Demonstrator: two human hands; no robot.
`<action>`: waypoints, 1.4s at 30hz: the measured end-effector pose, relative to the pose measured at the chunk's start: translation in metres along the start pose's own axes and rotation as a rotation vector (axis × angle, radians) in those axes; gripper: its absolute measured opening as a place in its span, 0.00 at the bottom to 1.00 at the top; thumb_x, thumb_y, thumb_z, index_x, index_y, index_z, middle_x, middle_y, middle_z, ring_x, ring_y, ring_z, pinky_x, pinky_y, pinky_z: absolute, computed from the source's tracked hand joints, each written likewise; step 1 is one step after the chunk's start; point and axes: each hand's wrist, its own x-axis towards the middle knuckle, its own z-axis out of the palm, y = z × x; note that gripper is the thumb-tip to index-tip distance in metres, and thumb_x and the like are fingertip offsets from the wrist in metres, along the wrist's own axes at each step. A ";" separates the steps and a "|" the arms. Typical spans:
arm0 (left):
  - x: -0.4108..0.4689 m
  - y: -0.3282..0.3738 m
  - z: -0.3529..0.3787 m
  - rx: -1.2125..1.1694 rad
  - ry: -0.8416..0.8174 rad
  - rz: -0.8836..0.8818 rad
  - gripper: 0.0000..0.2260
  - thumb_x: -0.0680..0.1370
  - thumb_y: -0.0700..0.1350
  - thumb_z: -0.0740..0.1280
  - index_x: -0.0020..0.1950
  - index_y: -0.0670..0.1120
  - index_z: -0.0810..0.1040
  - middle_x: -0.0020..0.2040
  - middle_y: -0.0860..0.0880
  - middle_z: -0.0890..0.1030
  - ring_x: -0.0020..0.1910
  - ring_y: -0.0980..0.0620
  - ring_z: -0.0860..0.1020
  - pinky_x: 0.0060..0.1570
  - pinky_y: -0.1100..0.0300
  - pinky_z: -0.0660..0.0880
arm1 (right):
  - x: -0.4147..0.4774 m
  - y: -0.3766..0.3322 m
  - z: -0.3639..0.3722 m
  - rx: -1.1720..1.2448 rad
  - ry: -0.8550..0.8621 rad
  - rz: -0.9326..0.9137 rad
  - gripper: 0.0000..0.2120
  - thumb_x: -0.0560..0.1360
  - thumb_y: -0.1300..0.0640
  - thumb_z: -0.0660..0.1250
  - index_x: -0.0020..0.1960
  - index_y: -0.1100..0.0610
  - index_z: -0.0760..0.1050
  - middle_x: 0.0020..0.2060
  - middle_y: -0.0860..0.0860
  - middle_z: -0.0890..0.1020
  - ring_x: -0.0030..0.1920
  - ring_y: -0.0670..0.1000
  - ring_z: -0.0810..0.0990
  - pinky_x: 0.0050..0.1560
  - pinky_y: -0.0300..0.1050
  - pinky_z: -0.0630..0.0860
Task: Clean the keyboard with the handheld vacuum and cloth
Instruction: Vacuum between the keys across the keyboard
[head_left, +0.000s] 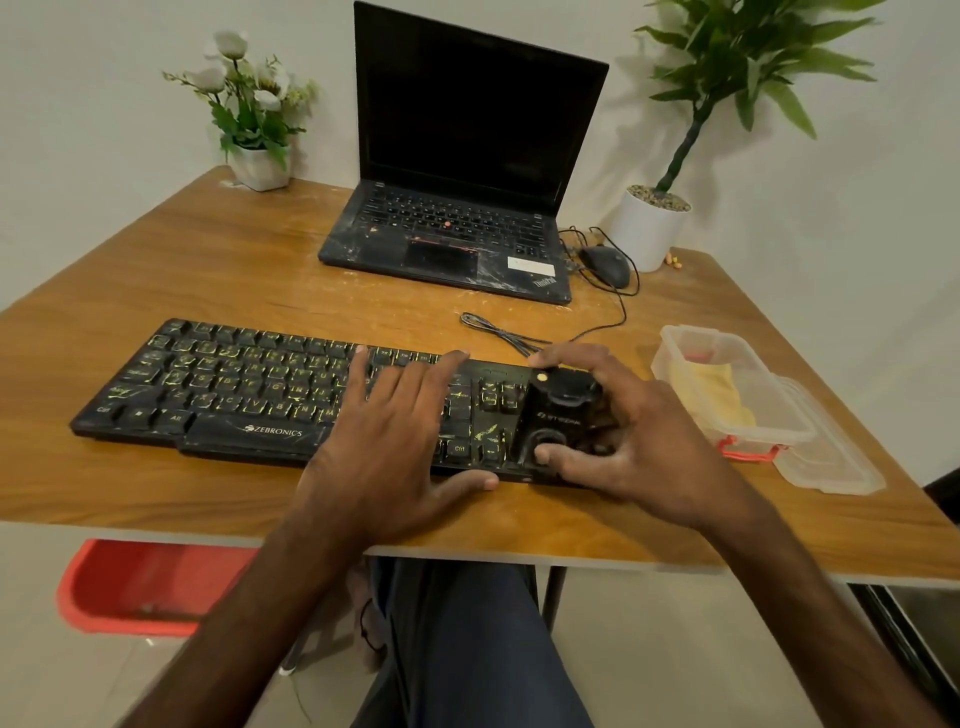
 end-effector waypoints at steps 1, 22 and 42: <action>0.000 0.000 0.000 -0.001 0.002 0.001 0.48 0.72 0.78 0.51 0.79 0.44 0.54 0.60 0.44 0.79 0.61 0.44 0.77 0.74 0.32 0.56 | 0.000 -0.002 -0.001 -0.001 -0.026 -0.013 0.32 0.71 0.57 0.77 0.68 0.39 0.66 0.58 0.42 0.78 0.54 0.44 0.83 0.46 0.40 0.83; 0.001 0.000 -0.001 -0.008 -0.001 -0.002 0.49 0.72 0.79 0.50 0.79 0.44 0.54 0.61 0.45 0.78 0.61 0.44 0.77 0.74 0.32 0.57 | 0.019 -0.003 0.001 -0.102 -0.031 -0.058 0.31 0.72 0.57 0.76 0.69 0.41 0.65 0.56 0.39 0.78 0.54 0.42 0.81 0.47 0.36 0.81; -0.001 0.002 -0.003 -0.031 0.039 0.022 0.50 0.71 0.79 0.55 0.78 0.43 0.55 0.61 0.44 0.79 0.60 0.43 0.78 0.73 0.31 0.59 | 0.029 -0.014 -0.003 -0.250 -0.188 -0.136 0.32 0.73 0.55 0.75 0.70 0.39 0.63 0.57 0.46 0.79 0.49 0.45 0.82 0.44 0.40 0.81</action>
